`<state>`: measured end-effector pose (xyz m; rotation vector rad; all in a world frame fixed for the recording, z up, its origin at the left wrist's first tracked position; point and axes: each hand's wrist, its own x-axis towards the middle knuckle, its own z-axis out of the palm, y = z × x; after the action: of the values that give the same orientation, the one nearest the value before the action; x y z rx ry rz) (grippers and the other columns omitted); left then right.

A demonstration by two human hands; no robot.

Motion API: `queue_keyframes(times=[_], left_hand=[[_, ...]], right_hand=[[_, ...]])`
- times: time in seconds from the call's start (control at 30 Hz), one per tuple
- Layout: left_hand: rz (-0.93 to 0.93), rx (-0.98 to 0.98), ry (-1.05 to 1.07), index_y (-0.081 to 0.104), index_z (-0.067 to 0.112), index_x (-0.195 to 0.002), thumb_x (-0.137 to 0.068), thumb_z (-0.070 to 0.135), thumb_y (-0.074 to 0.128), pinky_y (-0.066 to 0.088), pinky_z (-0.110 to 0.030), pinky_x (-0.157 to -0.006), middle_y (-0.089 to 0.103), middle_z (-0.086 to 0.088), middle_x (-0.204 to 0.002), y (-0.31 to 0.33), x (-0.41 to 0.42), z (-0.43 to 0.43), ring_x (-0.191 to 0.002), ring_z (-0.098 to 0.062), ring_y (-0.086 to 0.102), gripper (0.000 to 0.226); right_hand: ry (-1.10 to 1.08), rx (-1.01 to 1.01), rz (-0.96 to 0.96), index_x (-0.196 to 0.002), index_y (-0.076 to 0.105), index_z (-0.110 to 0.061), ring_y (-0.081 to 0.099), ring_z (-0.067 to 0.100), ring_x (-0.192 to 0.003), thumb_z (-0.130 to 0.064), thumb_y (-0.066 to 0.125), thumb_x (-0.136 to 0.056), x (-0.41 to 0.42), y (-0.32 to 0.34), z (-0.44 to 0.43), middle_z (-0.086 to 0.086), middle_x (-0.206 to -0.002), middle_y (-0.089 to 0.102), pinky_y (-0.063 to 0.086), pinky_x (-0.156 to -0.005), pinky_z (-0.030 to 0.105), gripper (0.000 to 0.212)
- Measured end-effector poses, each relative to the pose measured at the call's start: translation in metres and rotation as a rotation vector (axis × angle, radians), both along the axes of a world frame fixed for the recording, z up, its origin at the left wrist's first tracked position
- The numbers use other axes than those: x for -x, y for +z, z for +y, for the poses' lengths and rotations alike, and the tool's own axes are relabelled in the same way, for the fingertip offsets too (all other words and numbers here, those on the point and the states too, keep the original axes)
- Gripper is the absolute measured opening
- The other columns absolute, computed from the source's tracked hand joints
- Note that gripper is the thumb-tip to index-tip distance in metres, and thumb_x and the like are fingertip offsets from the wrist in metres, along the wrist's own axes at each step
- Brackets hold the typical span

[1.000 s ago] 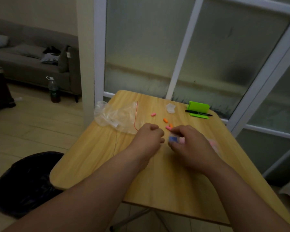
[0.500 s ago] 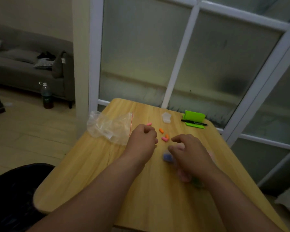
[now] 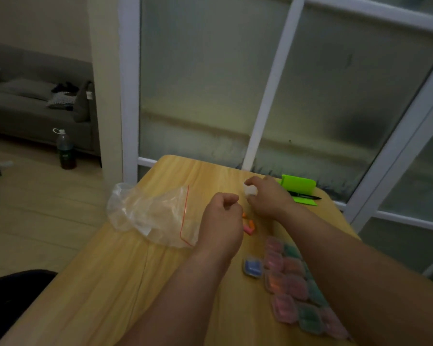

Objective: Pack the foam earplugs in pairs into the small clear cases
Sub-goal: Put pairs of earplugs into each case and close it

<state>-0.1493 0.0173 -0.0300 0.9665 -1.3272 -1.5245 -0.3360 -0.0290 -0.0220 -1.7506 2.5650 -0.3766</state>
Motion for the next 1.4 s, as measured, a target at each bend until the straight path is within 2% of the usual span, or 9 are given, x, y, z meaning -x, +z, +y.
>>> queue_keyframes(times=[0.2,0.3,0.47,0.63,0.73,0.87,1.03,1.27,1.4], left_hand=[[-0.033,-0.016,0.02,0.065,0.021,-0.117,-0.102,0.014,0.052,0.059,-0.041,-0.094,0.071,0.008,-0.094,-0.009,-0.001,-0.004,-0.08,-0.001,0.069,0.021],[-0.04,-0.006,-0.001,0.064,0.018,-0.117,-0.102,0.011,0.051,0.058,-0.04,-0.095,0.073,0.017,-0.073,-0.011,0.0,-0.003,-0.069,0.006,0.067,0.02],[-0.044,0.006,-0.036,0.065,0.018,-0.117,-0.102,0.012,0.052,0.057,-0.04,-0.097,0.07,0.004,-0.091,-0.005,-0.004,0.006,-0.091,-0.011,0.069,0.021],[-0.086,0.042,-0.109,0.067,0.017,-0.114,-0.1,0.014,0.054,0.059,-0.047,-0.094,0.066,0.01,-0.103,0.003,-0.013,0.024,-0.097,-0.019,0.072,0.019],[-0.071,0.05,-0.126,0.066,0.016,-0.113,-0.1,0.013,0.057,0.061,-0.047,-0.091,0.069,0.005,-0.103,0.008,-0.022,0.032,-0.098,-0.025,0.073,0.016],[0.074,-0.039,-0.212,0.062,0.013,-0.112,-0.104,0.014,0.055,0.057,-0.038,-0.079,0.073,-0.021,-0.11,0.021,-0.043,0.052,-0.087,-0.026,0.07,0.011],[0.138,-0.103,-0.318,0.067,0.004,-0.121,-0.107,0.022,0.052,0.058,-0.052,-0.097,0.075,-0.024,-0.113,0.022,-0.065,0.076,-0.109,-0.038,0.073,0.026],[0.228,-0.107,-0.281,0.069,0.005,-0.123,-0.103,0.021,0.064,0.063,-0.04,-0.088,0.076,-0.021,-0.112,0.017,-0.086,0.085,-0.107,-0.034,0.074,0.026],[0.155,-0.001,-0.243,0.066,0.014,-0.125,-0.097,0.024,0.074,0.062,-0.039,-0.092,0.078,-0.013,-0.109,0.016,-0.099,0.081,-0.101,-0.023,0.077,0.03]], right_hand=[[-0.025,-0.164,0.116,-0.136,0.063,-0.031,0.059,0.036,-0.119,-0.035,0.058,-0.093,-0.013,-0.009,-0.019,0.013,-0.135,0.051,0.051,-0.102,0.044,0.044],[-0.034,-0.106,0.103,-0.128,0.063,-0.027,0.061,0.033,-0.115,-0.03,0.065,-0.094,-0.009,-0.009,-0.015,0.009,-0.13,0.05,0.049,-0.093,0.04,0.034],[-0.054,0.017,0.079,-0.104,0.056,-0.028,0.063,0.032,-0.108,-0.008,0.055,-0.091,0.001,0.003,0.007,0.007,-0.122,0.058,0.048,-0.083,0.038,0.024],[-0.07,0.141,0.007,-0.085,0.047,-0.025,0.059,0.031,-0.085,-0.01,0.058,-0.088,-0.003,0.036,0.043,0.001,-0.092,0.062,0.039,-0.066,0.035,0.019],[-0.04,0.348,-0.115,-0.1,0.051,-0.025,0.061,0.025,-0.08,-0.02,0.065,-0.092,-0.028,0.049,0.078,-0.002,-0.084,0.063,0.043,-0.065,0.037,0.017],[0.098,0.525,-0.148,-0.119,0.068,-0.022,0.065,0.012,-0.099,-0.024,0.072,-0.094,-0.075,0.039,0.133,-0.01,-0.107,0.07,0.05,-0.082,0.032,0.026],[0.1,0.631,-0.234,-0.127,0.072,-0.031,0.068,0.004,-0.1,-0.026,0.065,-0.1,-0.128,0.018,0.178,-0.014,-0.114,0.076,0.055,-0.087,0.026,0.028],[0.153,0.574,-0.322,-0.145,0.061,-0.037,0.06,0.003,-0.121,-0.037,0.052,-0.108,-0.16,0.009,0.203,-0.014,-0.135,0.068,0.054,-0.102,0.032,0.038],[0.09,0.611,-0.573,-0.133,0.067,-0.035,0.062,-0.002,-0.115,-0.03,0.051,-0.108,-0.156,0.019,0.206,-0.017,-0.125,0.068,0.055,-0.095,0.028,0.03]])
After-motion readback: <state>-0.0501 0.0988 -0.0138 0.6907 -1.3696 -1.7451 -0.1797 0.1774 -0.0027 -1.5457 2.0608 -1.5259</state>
